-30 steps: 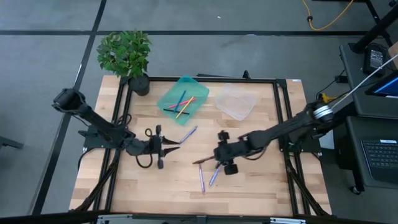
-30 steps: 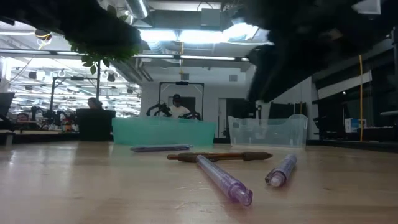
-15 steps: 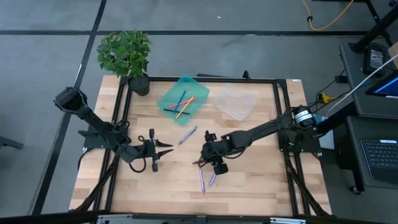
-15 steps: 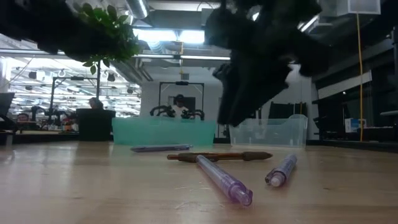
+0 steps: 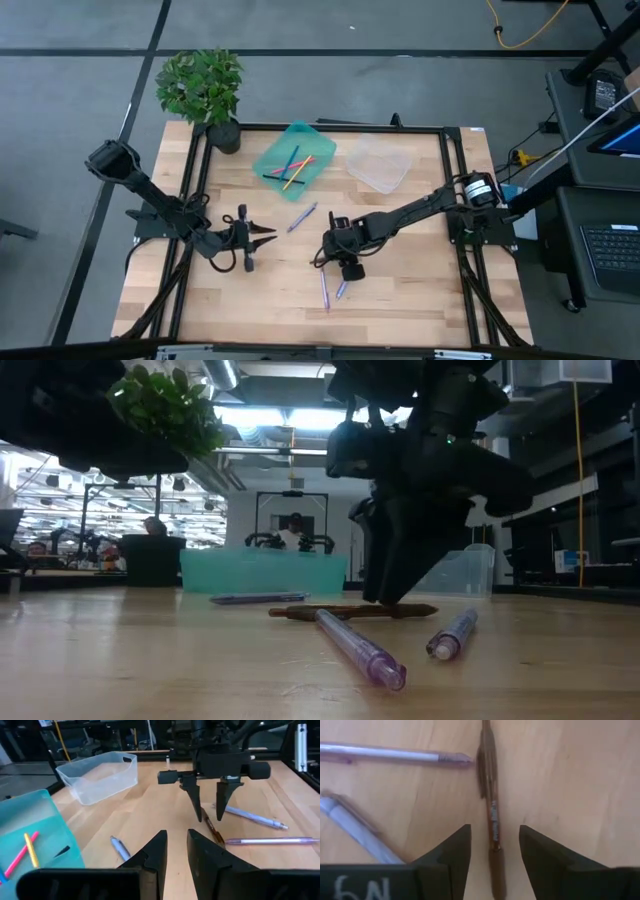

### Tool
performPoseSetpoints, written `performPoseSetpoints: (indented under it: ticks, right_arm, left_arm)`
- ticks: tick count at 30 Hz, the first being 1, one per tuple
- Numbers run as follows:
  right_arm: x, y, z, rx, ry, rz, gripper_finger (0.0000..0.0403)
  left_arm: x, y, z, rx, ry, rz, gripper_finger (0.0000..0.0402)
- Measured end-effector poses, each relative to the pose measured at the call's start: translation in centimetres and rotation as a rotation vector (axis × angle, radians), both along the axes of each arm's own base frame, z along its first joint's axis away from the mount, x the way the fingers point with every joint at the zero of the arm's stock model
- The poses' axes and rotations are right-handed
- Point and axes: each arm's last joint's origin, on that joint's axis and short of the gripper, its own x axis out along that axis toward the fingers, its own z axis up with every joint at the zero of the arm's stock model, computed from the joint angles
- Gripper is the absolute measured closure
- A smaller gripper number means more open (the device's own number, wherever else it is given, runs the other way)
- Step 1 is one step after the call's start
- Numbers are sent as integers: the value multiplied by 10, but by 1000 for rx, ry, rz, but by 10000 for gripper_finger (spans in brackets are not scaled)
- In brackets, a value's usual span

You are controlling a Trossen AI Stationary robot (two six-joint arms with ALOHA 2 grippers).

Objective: Sort pens & pencils
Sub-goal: Put the brown pen into the transparent bin

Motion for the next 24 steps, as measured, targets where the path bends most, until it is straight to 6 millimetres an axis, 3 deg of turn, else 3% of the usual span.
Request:
performPoseSetpoints:
  ticks: [14, 18, 24]
  right_arm:
    - [3, -2, -28, -1, 82, -24, 244]
    - [4, -3, -28, -9, 72, -28, 284]
    - [6, -11, -28, -1, 73, -50, 379]
  left_arm:
    - [1, -1, 0, -16, 4, -44, 333]
    - [1, -1, 0, -16, 4, -44, 333]
    - [1, -1, 0, -15, 5, -44, 333]
